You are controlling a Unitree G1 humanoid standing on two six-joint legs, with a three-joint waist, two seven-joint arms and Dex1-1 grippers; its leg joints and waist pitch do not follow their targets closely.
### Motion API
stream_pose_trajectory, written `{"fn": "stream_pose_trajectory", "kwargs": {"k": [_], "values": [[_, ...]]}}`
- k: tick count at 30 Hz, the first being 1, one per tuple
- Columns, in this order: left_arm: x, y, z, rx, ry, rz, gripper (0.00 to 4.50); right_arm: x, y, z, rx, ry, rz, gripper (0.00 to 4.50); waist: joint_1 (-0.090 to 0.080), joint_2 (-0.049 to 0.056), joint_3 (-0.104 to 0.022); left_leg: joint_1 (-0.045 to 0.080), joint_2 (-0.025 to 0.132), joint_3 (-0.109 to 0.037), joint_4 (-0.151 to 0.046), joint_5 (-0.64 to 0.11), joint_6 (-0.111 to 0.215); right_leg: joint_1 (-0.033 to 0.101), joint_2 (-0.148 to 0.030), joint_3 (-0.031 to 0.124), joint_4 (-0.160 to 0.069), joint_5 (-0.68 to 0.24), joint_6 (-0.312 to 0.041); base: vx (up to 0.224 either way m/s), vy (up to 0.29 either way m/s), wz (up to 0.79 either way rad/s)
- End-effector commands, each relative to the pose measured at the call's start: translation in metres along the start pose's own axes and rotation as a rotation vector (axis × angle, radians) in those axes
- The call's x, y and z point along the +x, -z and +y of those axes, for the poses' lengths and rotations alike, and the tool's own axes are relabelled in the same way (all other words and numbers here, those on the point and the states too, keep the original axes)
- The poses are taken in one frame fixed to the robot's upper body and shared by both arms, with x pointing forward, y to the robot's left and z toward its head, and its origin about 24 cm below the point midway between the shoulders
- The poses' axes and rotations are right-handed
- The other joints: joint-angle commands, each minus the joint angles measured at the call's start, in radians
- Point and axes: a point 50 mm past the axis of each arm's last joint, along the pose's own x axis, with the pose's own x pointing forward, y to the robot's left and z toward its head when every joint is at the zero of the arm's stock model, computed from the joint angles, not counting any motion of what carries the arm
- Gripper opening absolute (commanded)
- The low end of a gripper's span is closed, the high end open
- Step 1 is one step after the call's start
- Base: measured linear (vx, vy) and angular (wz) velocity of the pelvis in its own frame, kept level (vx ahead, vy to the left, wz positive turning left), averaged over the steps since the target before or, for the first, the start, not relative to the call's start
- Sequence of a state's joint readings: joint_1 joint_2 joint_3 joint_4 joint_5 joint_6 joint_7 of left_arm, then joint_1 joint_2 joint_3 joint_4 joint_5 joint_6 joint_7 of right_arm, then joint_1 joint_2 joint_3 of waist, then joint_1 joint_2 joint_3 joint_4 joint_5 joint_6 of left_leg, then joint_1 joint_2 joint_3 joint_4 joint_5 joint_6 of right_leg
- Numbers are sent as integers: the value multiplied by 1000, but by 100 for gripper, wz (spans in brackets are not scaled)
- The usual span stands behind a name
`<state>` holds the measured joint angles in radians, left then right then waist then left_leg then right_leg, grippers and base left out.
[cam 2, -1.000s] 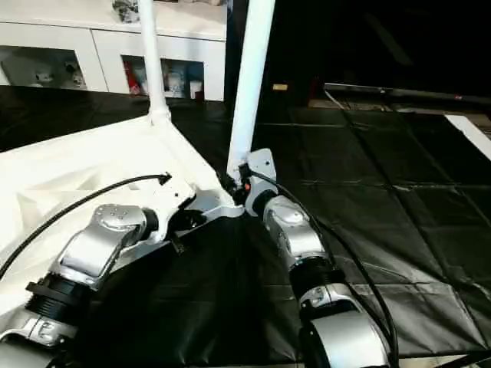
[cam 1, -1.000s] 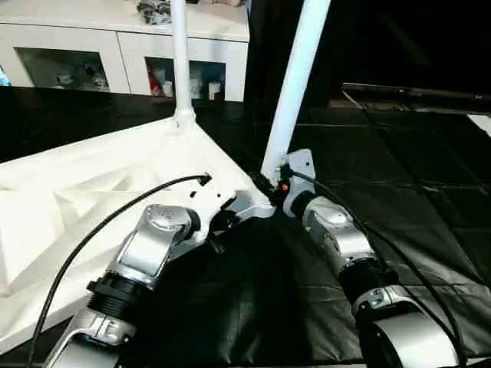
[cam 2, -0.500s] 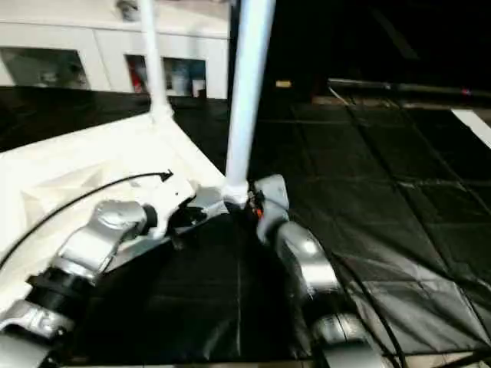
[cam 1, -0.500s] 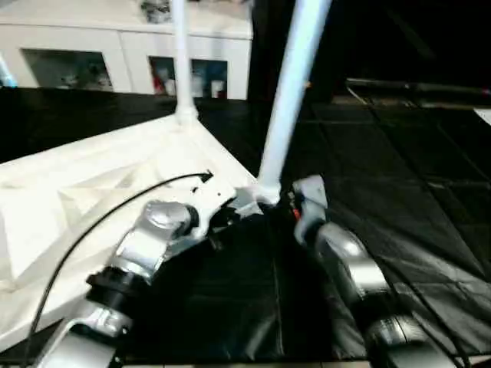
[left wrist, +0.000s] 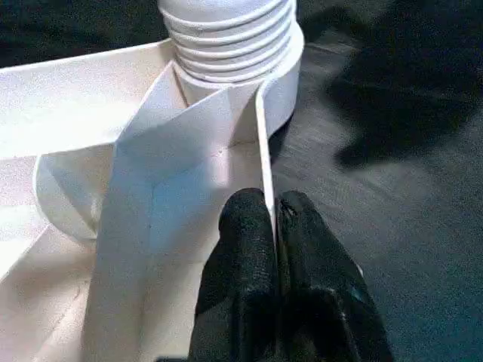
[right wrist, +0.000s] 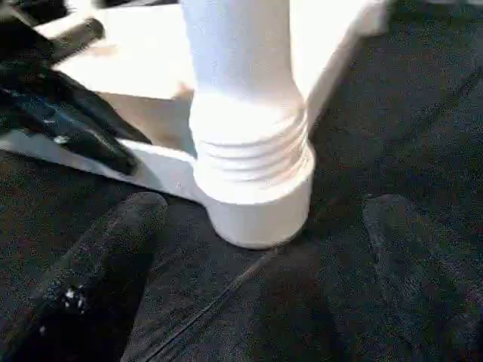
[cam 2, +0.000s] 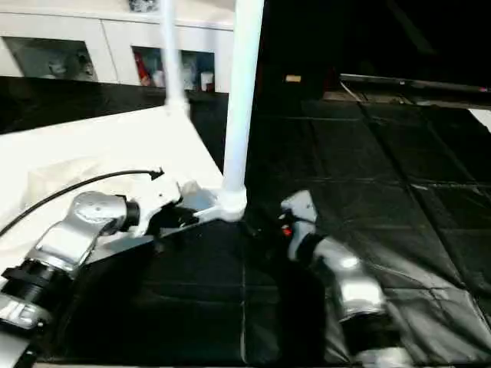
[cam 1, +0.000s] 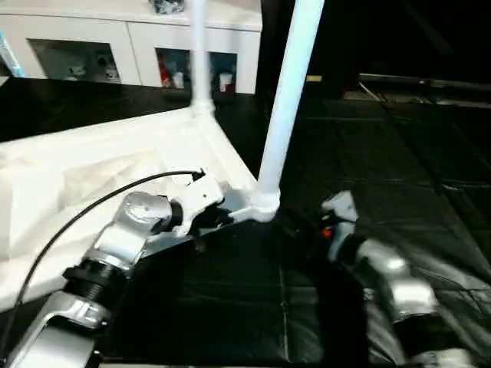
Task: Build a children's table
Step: Rotate leg to tighten
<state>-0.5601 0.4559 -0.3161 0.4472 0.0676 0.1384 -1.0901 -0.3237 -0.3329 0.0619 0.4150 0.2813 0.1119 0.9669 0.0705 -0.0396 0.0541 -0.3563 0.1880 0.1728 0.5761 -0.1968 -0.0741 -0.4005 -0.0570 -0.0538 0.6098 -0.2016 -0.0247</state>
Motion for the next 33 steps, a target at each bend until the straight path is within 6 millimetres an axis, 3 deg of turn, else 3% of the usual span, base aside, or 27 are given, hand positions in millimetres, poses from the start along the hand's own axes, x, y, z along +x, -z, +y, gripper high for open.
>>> {"fn": "stream_pose_trajectory", "kwargs": {"k": [1, 5, 9, 13, 15, 18, 24, 26, 33], "values": [[7, 6, -13, 55, 150, 56, 0, -5, -8, 3, -47, -103, 28, 447, 2, 8, -57, 7, 47, -7, -61, -128, 81, 59, -83, 52, -65, -50, -237, 0, 0, 0], [5, 7, -16, 102, 235, 67, 0, -9, -16, 1, -113, -164, 80, 447, 10, 4, -55, 11, 48, -6, -62, -156, 58, 55, -87, 52, -74, -143, -221, 0, 0, 0], [5, 5, -21, 157, 314, 77, 0, -4, -23, 0, -165, -216, 108, 447, 19, 7, -59, 16, 52, -5, -60, -130, 48, 51, -85, 51, -63, -94, -231, 0, 0, 0], [5, 3, -27, 206, 392, 86, 0, 3, -22, 9, -171, -318, 133, 447, 27, 9, -62, 13, 54, -5, -58, -109, 51, 56, -85, 47, -53, -33, -246, 0, 0, 0], [5, 3, -28, 212, 402, 88, 0, 5, -21, 10, -167, -326, 135, 447, 29, 6, -65, 13, 53, -4, -55, -95, 54, 58, -86, 47, -48, -9, -250, 0, 0, 0], [5, 2, -30, 236, 430, 91, 0, 11, -17, 13, -147, -366, 148, 447, 32, 9, -63, 11, 52, -3, -55, -107, 50, 56, -86, 46, -50, -28, -254, 0, 0, 0], [5, 2, -30, 251, 450, 94, 0, 15, -13, 15, -117, -400, 160, 388, 36, 8, -62, 13, 53, -4, -57, -132, 32, 56, -88, 47, -53, -74, -240, 0, 0, 0], [5, 2, -31, 252, 451, 94, 0, 15, -13, 15, -115, -403, 160, 388, 37, 7, -62, 13, 53, -4, -56, -133, 29, 56, -88, 47, -54, -81, -236, 0, 0, 0], [4, 3, -32, 246, 468, 93, 0, 16, -13, 17, -101, -435, 156, 325, 38, 10, -67, 11, 52, -4, -52, -96, 42, 59, -86, 44, -45, -10, -248, 0, 0, 0]]}}
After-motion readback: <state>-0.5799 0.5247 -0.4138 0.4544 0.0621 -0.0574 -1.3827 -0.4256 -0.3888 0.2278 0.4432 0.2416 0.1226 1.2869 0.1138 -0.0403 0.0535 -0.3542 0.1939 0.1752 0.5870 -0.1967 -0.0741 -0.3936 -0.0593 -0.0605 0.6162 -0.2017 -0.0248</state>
